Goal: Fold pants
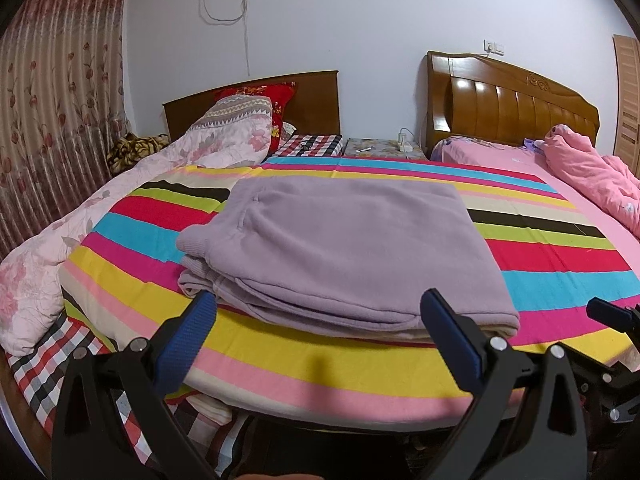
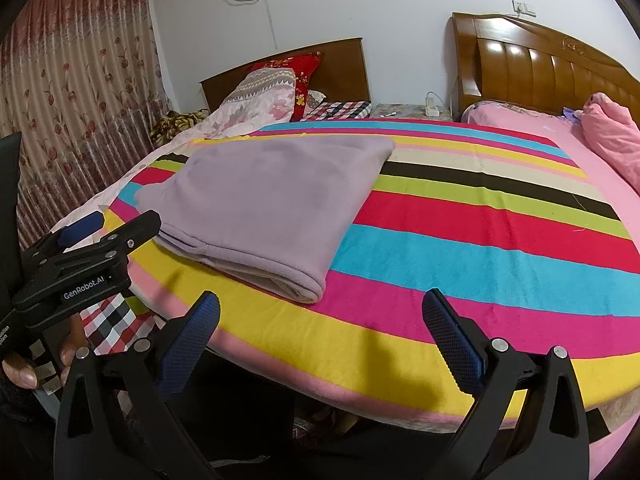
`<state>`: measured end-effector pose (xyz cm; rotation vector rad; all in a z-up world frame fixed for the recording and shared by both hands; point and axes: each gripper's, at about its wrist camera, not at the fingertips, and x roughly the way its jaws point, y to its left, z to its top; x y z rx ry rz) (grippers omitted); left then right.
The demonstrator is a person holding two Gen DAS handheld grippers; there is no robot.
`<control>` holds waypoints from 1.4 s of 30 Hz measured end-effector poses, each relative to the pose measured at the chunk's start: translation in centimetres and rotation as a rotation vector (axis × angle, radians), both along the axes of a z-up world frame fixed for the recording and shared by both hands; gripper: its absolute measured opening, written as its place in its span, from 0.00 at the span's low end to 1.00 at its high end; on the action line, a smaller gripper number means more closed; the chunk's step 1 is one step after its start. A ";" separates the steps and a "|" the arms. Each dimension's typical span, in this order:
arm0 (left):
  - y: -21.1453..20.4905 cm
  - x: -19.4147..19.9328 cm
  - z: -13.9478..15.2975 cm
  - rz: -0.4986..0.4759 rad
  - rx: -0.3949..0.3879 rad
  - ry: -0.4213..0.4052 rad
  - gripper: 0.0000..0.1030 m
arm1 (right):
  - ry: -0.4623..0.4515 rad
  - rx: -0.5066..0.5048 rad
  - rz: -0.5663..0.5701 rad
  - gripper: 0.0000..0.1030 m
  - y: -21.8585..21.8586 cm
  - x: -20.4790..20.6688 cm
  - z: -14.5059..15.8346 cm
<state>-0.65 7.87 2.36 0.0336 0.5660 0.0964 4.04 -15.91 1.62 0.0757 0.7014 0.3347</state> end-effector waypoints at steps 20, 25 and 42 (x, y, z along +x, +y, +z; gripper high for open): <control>0.2 -0.1 -0.1 0.002 -0.002 0.003 0.99 | 0.001 0.000 -0.001 0.95 0.2 -0.1 0.1; 0.2 -0.1 -0.2 0.004 -0.003 0.004 0.99 | 0.002 0.000 0.000 0.95 0.3 -0.2 0.0; -0.1 -0.4 -0.1 0.013 -0.004 0.006 0.99 | 0.002 0.000 0.001 0.95 0.3 -0.3 0.0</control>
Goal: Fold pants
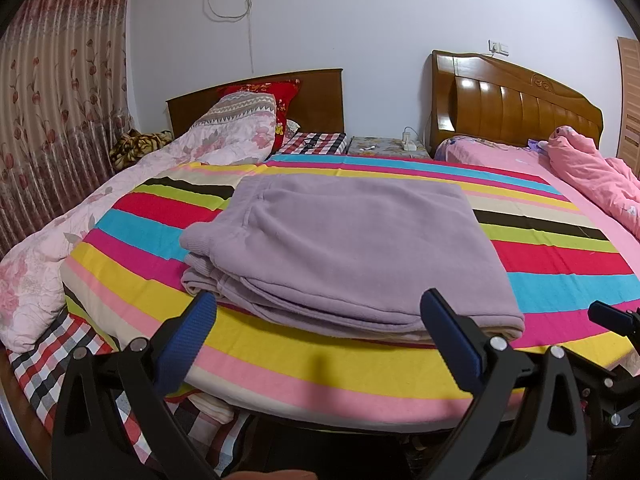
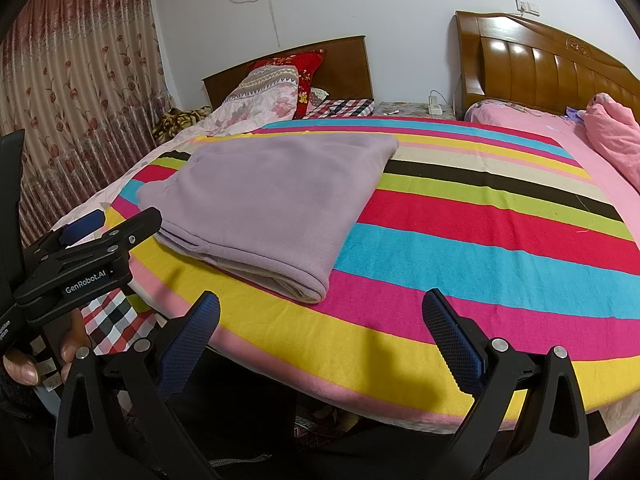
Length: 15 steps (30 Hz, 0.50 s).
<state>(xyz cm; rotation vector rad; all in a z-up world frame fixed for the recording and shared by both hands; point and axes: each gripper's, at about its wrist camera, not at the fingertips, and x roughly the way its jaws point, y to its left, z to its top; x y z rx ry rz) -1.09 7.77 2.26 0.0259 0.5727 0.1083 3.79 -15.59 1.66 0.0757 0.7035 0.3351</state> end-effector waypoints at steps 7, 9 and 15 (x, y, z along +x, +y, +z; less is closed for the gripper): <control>0.1 0.0 0.0 0.000 0.000 0.000 0.99 | 0.000 0.000 0.000 0.95 0.0 0.0 0.0; 0.1 0.0 0.0 -0.001 0.000 -0.001 0.99 | 0.001 0.000 0.001 0.95 0.0 0.0 0.0; -0.1 -0.3 0.4 0.004 0.002 -0.017 0.99 | 0.000 0.000 0.002 0.95 -0.1 0.0 0.0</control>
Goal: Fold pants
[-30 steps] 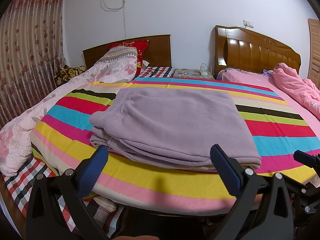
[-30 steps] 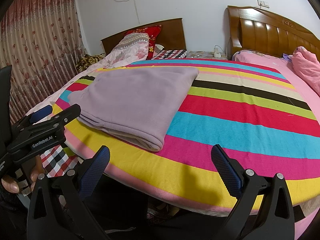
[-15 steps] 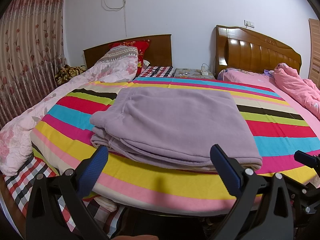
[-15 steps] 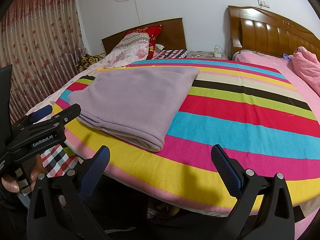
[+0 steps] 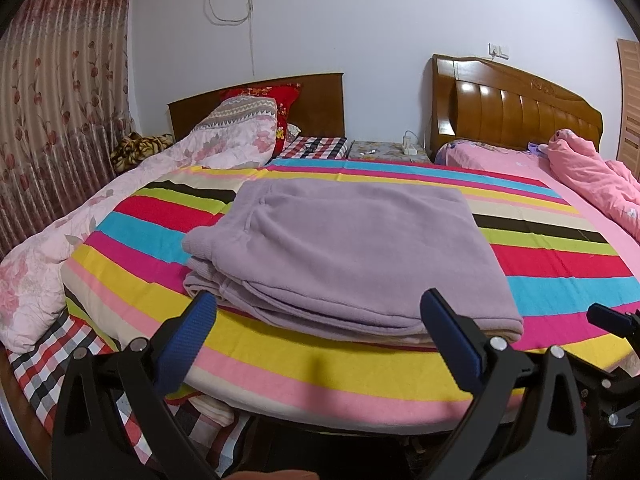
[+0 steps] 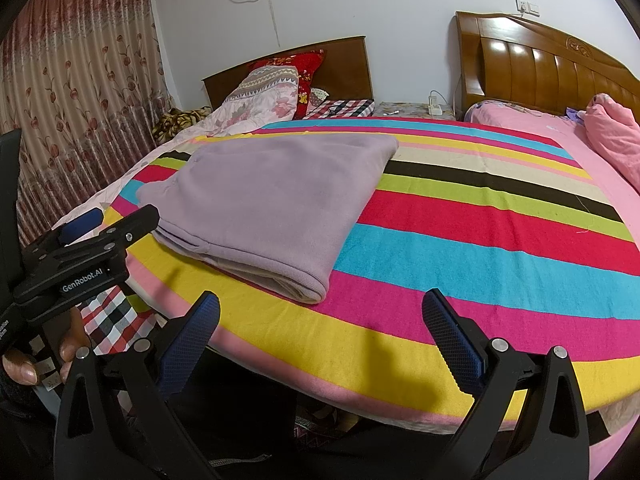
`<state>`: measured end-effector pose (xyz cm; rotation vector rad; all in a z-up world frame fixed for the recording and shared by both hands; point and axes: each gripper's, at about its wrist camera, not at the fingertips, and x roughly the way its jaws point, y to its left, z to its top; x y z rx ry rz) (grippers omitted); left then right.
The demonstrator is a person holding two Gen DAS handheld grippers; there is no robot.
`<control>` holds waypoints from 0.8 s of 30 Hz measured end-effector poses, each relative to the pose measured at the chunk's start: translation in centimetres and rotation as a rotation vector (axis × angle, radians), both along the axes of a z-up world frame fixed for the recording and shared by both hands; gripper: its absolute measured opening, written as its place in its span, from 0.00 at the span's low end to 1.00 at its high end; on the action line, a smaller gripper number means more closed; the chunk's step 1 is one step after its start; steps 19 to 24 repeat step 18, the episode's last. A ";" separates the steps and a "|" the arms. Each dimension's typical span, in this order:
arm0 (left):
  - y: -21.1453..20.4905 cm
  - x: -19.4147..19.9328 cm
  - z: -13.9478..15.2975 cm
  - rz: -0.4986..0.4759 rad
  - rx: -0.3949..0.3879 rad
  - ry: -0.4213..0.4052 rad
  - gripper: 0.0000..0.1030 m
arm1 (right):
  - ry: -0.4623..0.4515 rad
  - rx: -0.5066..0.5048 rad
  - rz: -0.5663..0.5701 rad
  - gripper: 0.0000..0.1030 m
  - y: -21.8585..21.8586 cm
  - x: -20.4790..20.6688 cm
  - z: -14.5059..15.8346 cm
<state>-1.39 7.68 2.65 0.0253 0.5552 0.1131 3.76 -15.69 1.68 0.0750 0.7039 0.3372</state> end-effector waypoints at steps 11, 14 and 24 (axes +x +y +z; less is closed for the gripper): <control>0.5 0.9 -0.9 0.018 -0.037 0.053 0.99 | 0.003 0.003 0.001 0.95 -0.1 -0.1 -0.1; 0.8 1.1 -1.1 0.034 -0.052 0.064 0.99 | 0.003 0.003 0.003 0.95 -0.2 -0.1 -0.1; 1.0 1.1 -1.3 0.053 -0.063 0.074 0.99 | 0.003 0.003 0.002 0.95 -0.1 -0.1 -0.1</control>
